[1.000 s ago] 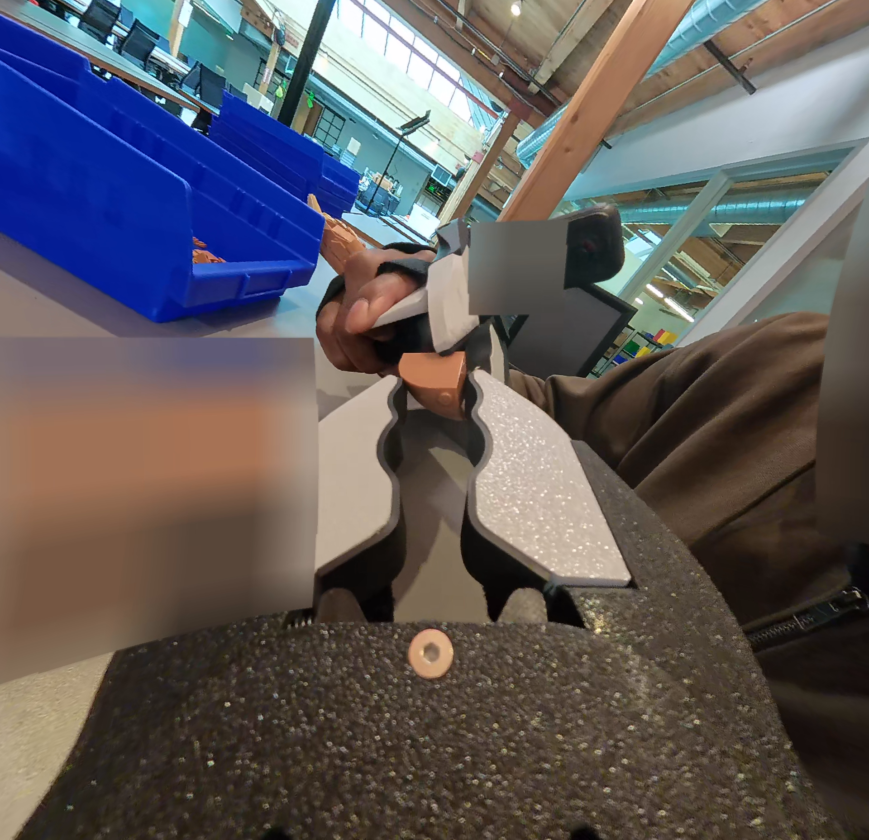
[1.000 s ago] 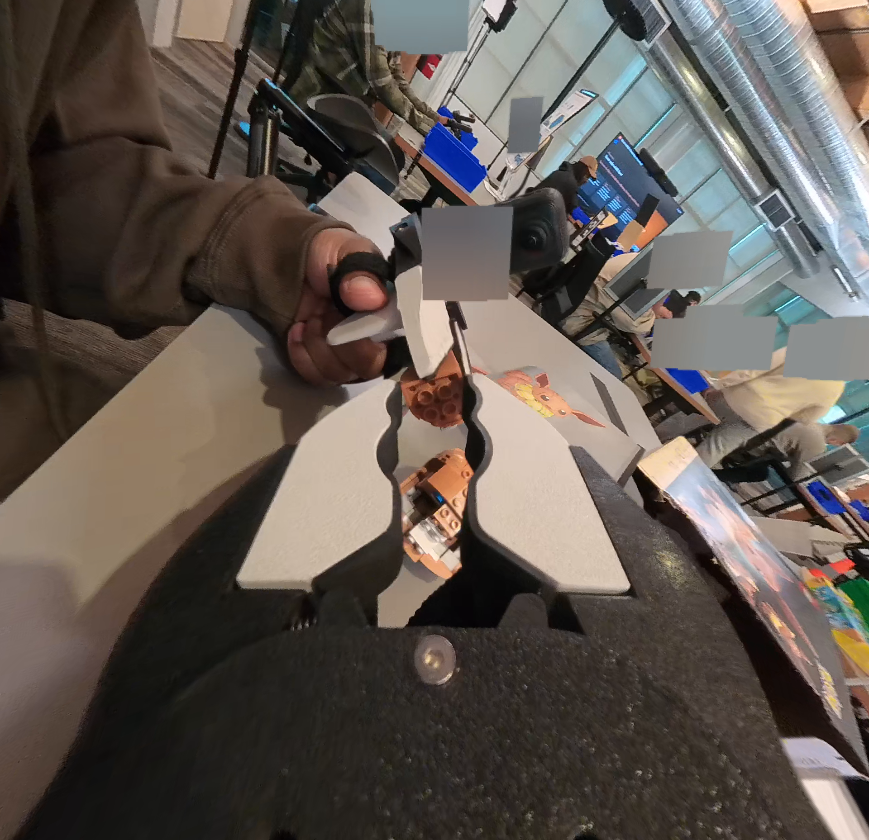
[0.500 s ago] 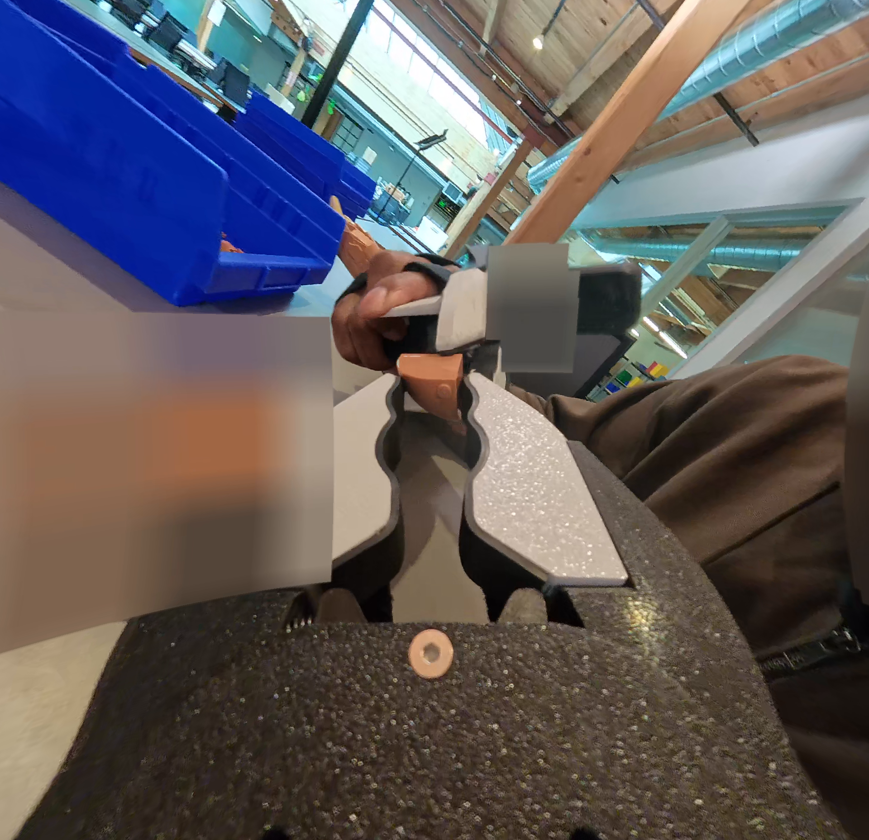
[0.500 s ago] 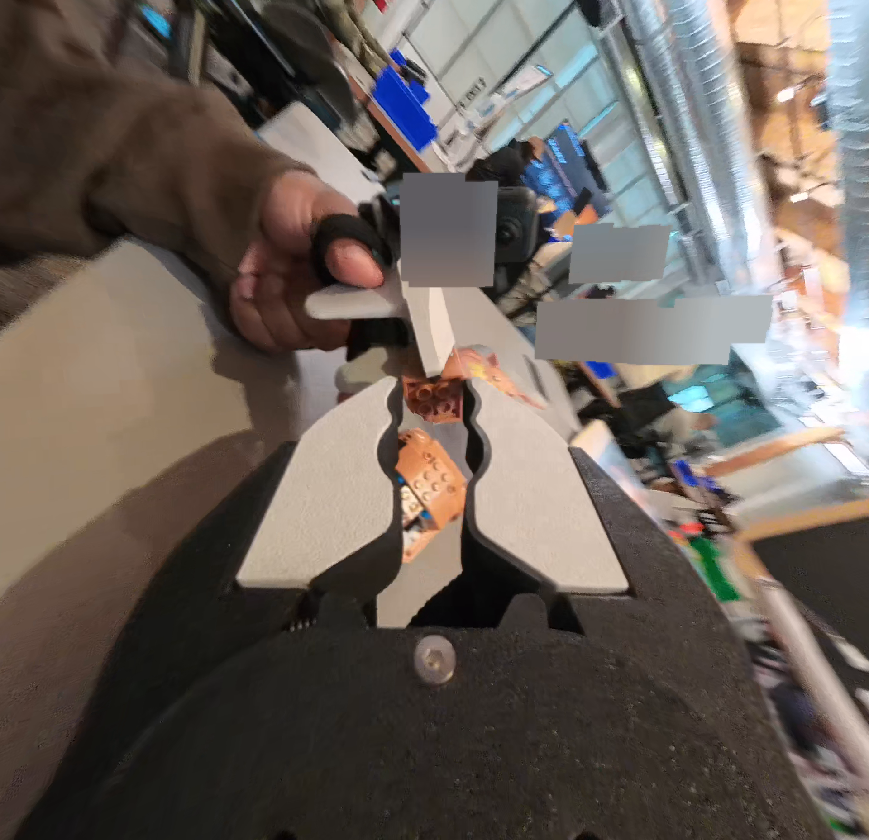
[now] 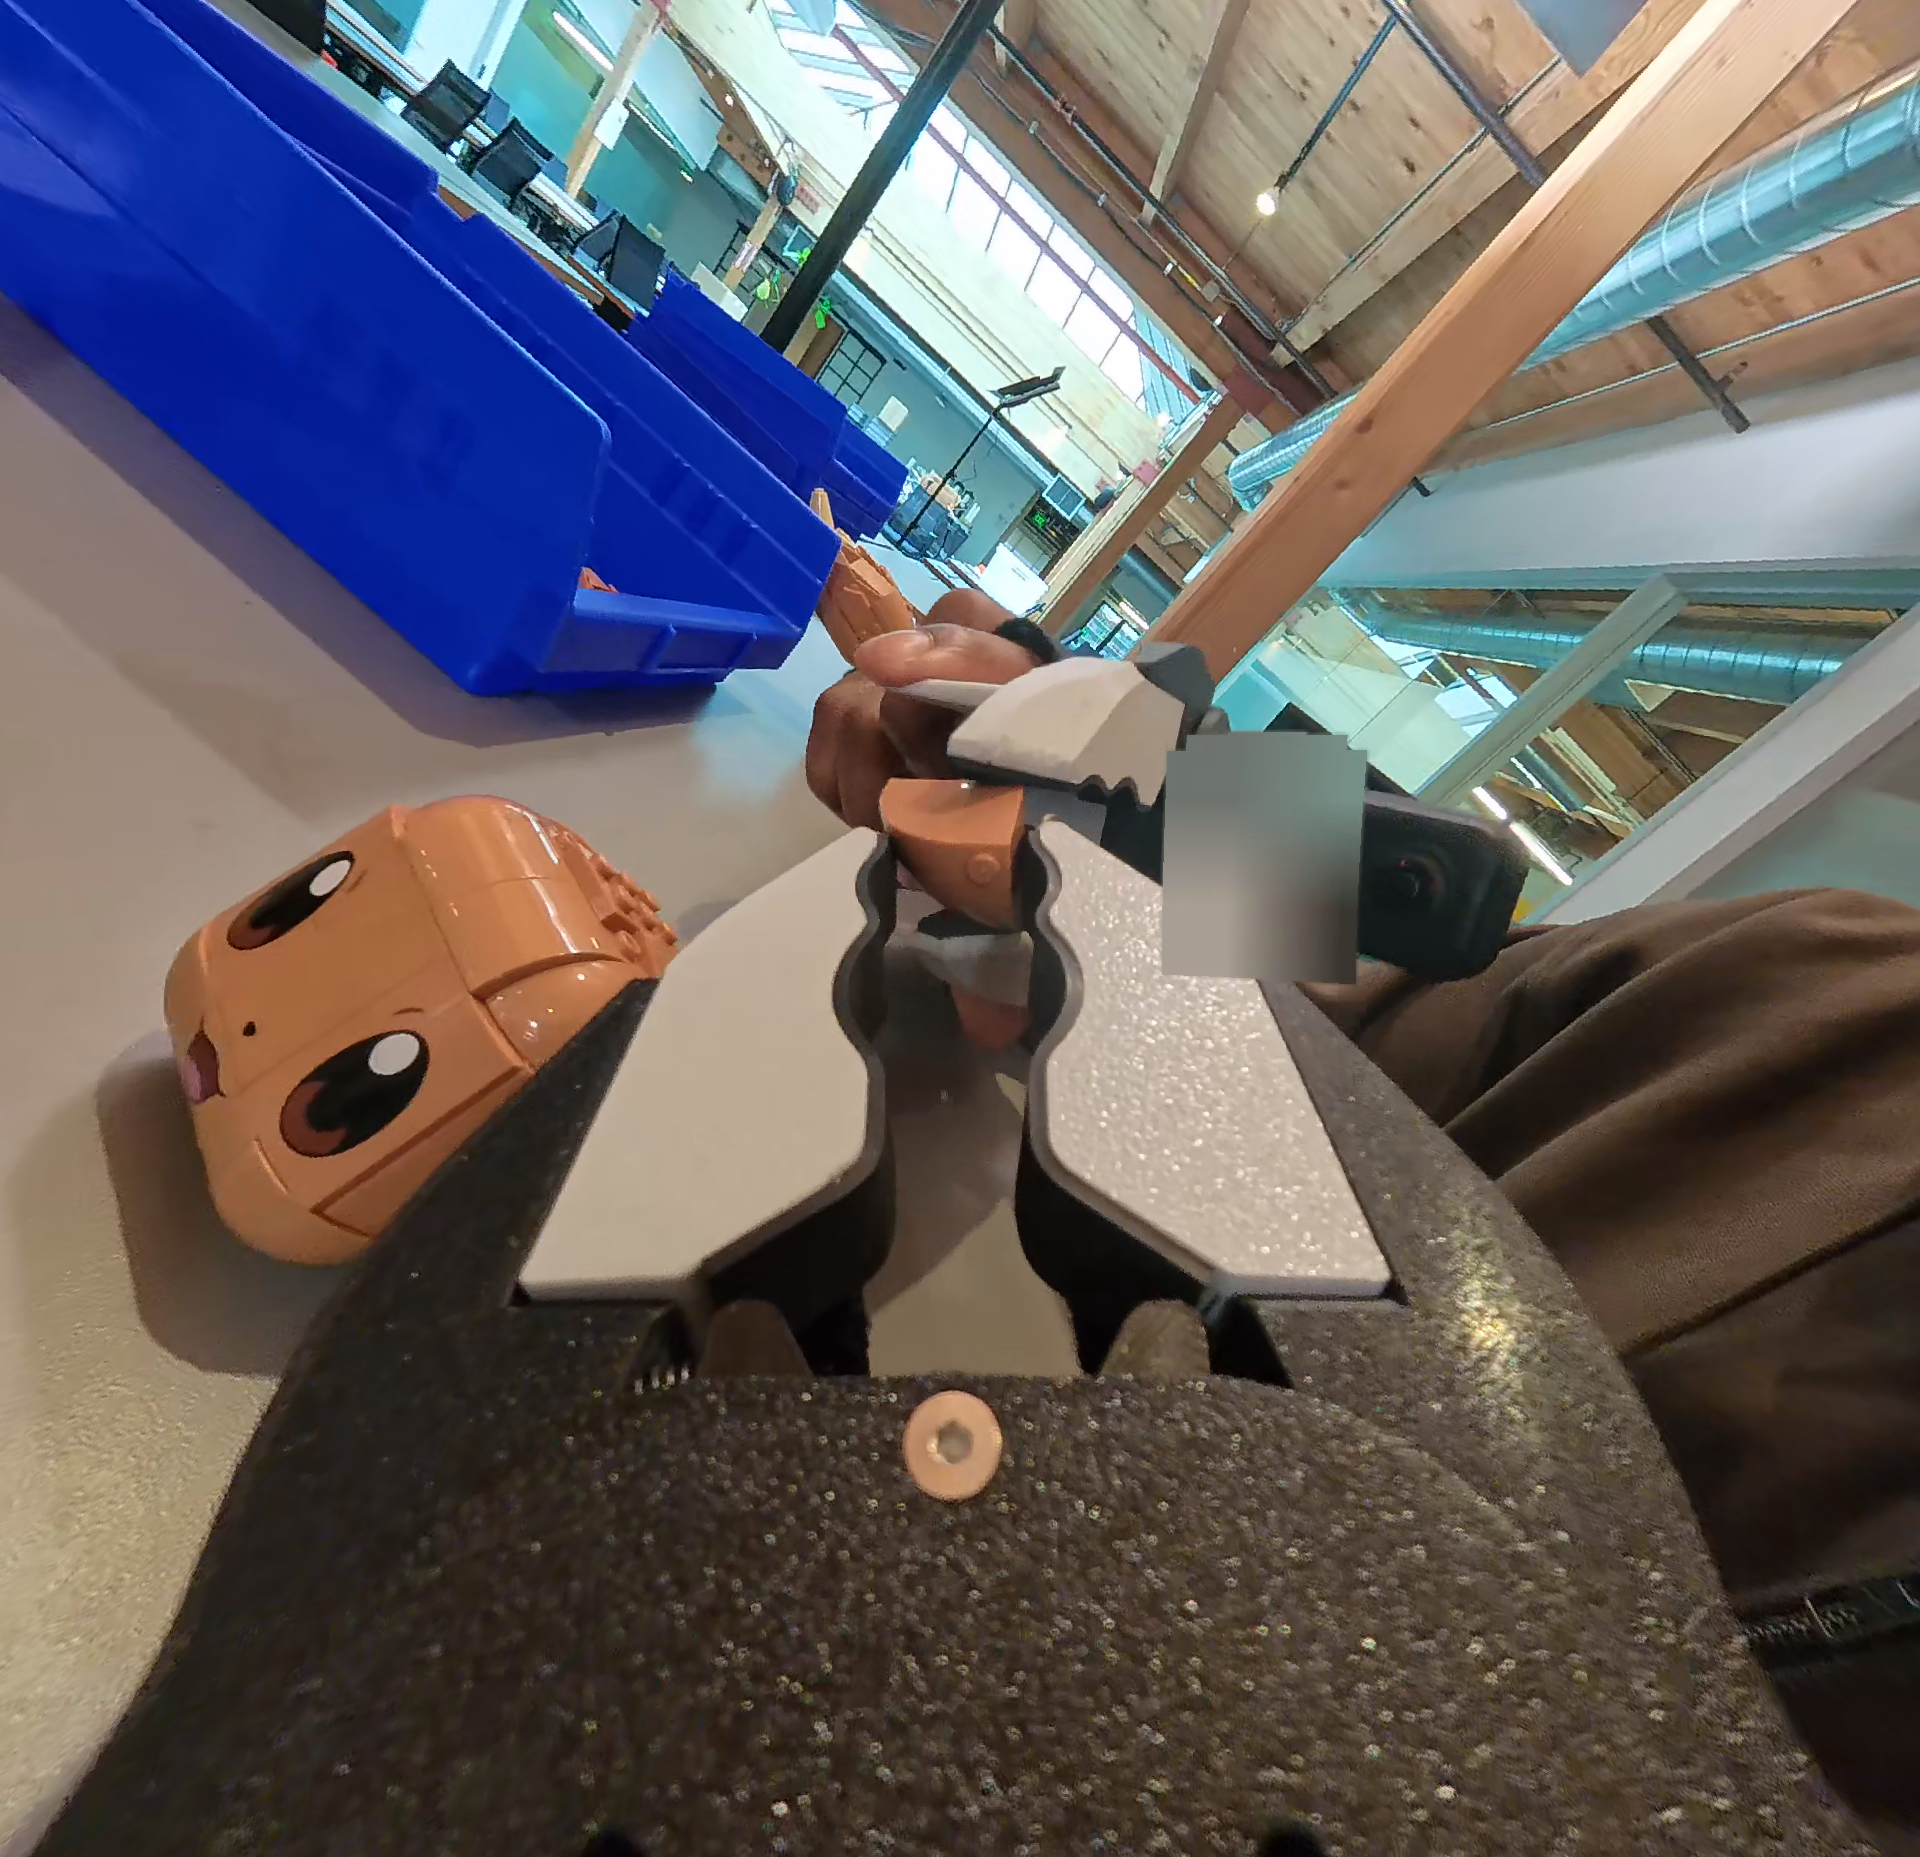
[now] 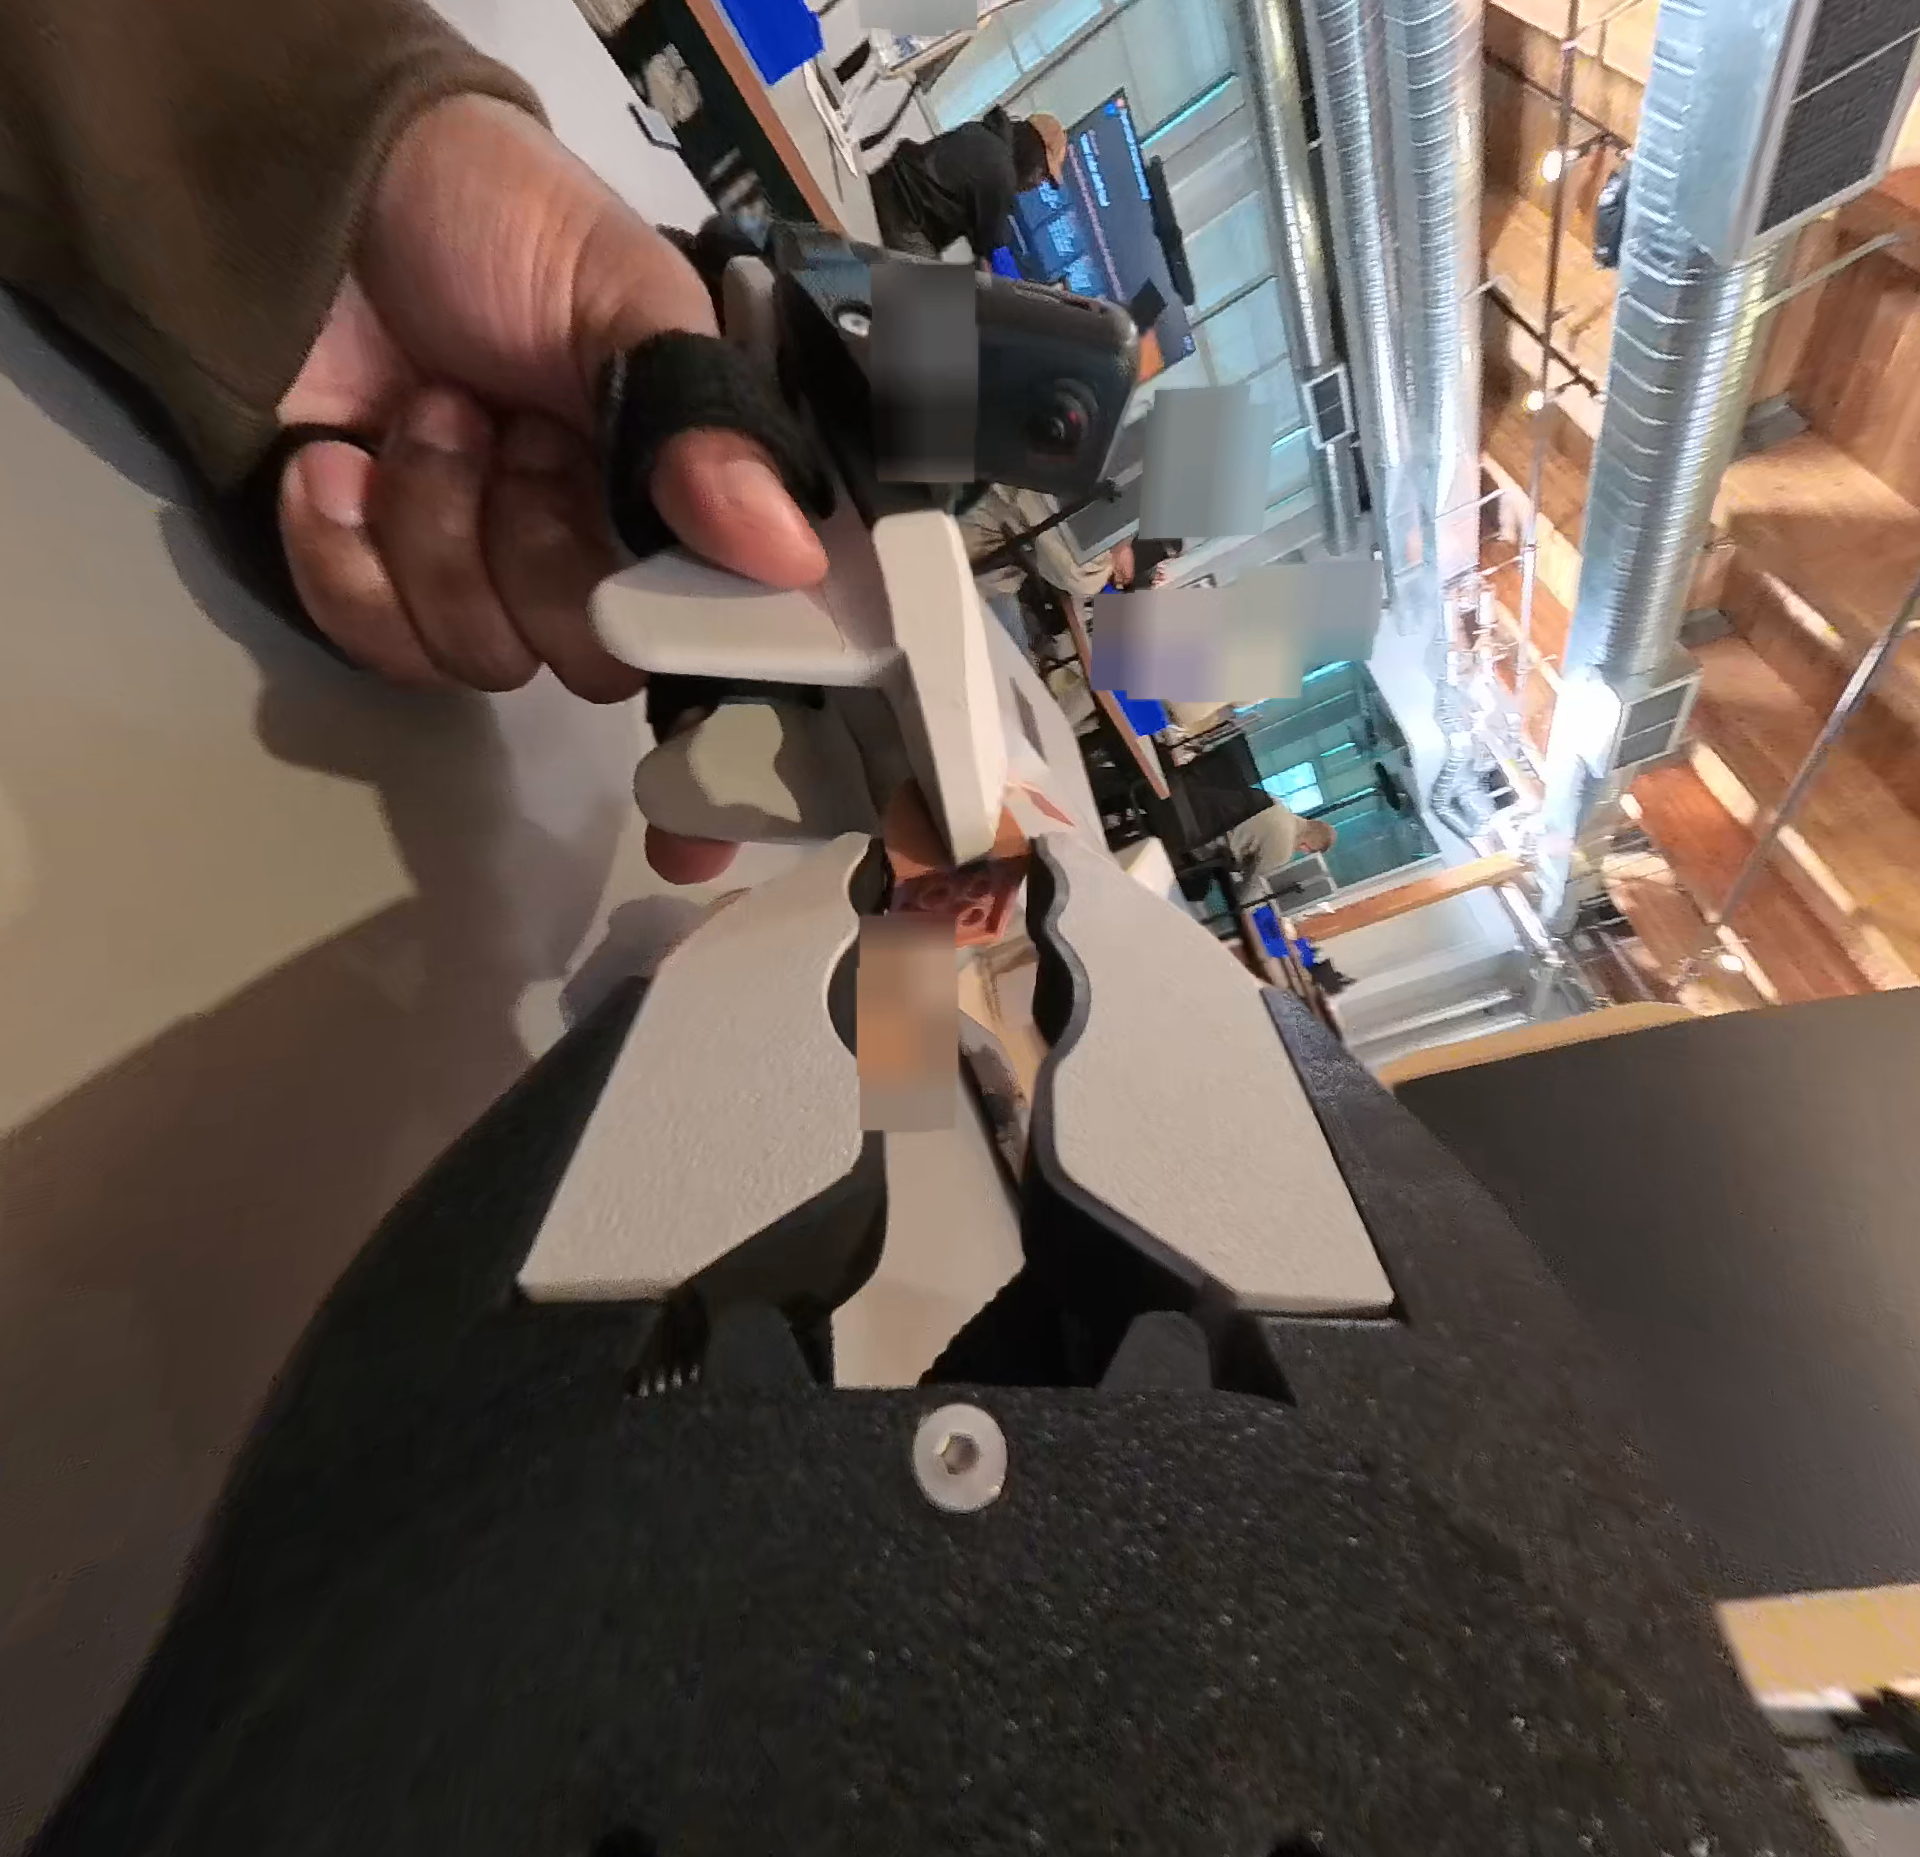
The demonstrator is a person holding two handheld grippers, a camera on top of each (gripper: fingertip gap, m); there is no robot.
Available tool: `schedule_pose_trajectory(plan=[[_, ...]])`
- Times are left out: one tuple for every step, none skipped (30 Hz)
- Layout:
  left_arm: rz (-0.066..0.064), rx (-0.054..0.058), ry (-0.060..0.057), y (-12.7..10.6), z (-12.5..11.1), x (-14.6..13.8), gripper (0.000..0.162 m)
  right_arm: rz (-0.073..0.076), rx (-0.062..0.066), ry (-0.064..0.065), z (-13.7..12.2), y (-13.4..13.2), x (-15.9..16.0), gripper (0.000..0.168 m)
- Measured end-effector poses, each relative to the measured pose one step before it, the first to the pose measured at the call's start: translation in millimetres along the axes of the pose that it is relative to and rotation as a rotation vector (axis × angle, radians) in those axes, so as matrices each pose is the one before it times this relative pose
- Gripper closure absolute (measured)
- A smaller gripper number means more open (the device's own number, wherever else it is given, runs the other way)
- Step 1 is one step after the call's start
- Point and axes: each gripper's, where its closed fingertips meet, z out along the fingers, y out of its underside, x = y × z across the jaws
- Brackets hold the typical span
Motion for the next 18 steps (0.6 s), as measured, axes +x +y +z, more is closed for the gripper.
schedule_pose_trajectory(plan=[[0.0058,-0.0058,0.0009,0.64,0.24,0.54,0.139,0.0149,0.0054,-0.0203,-0.96,-0.53,-0.83,0.143],[0.0054,-0.0079,0.0022,1.04,0.29,0.55,0.139,0.0087,0.0056,-0.0179,-1.1,-0.38,-0.92,0.143],[0.0051,-0.0088,0.0021,1.07,0.23,0.61,0.139,0.0077,0.0053,-0.0163,-0.95,-0.34,-0.86,0.143],[0.0047,-0.0059,0.0025,0.78,0.21,0.7,0.139,0.0107,0.0061,-0.0158,-1.02,-0.8,-0.65,0.143],[0.0019,-0.0047,0.0074,0.6,0.05,1.08,0.139,0.0098,0.0069,-0.0143,-0.92,-0.99,-0.56,0.143],[0.0013,-0.0049,0.0071,0.59,0.15,1.01,0.139,0.0075,0.0045,-0.0133,-0.86,-0.56,-0.63,0.143],[0.0024,-0.005,0.0011,0.71,0.11,0.31,0.139,0.0085,0.0035,-0.0143,-0.75,-0.17,-0.62,0.143],[0.0033,-0.0052,0.002,0.69,0.28,0.58,0.139,0.0115,0.0053,-0.0157,-1.06,-0.39,-0.71,0.144],[0.0027,-0.0054,0.0039,0.65,0.2,0.63,0.139,0.013,0.0061,-0.0154,-0.87,-0.35,-0.75,0.144],[0.0013,-0.0046,0.0038,0.69,0.25,0.6,0.139,0.0109,0.0052,-0.0133,-0.79,-0.36,-0.63,0.144],[-0.0003,-0.0044,0.0041,0.47,0.22,0.51,0.139,0.009,0.0046,-0.0114,-0.65,-0.34,-0.63,0.144],[0.0008,-0.0042,0.0039,0.6,0.08,0.63,0.139,0.0096,0.0054,-0.0119,-0.56,-0.62,-0.73,0.144],[0.0007,-0.0052,0.0051,0.67,0.03,0.7,0.139,0.0097,0.0056,-0.0115,-0.62,-0.51,-0.7,0.144],[0.001,-0.0037,0.0043,0.45,0.13,0.72,0.139,0.008,0.0043,-0.0095,-0.65,-0.47,-0.54,0.144],[0.0008,-0.0031,0.0019,0.39,0.18,0.28,0.139,0.0076,0.0038,-0.0093,-0.5,-0.11,-0.58,0.144],[0.0016,-0.0035,0.0019,0.5,0.23,0.44,0.139,0.008,0.0041,-0.0102,-0.63,-0.26,-0.59,0.144],[0.0026,-0.004,0.0011,0.57,0.29,0.28,0.139,0.0083,0.004,-0.0111,-0.65,-0.27,-0.73,0.144],[0.0027,-0.0043,0.0023,0.55,0.38,0.5,0.139,0.0073,0.0034,-0.0108,-0.7,-0.21,-0.77,0.144]])
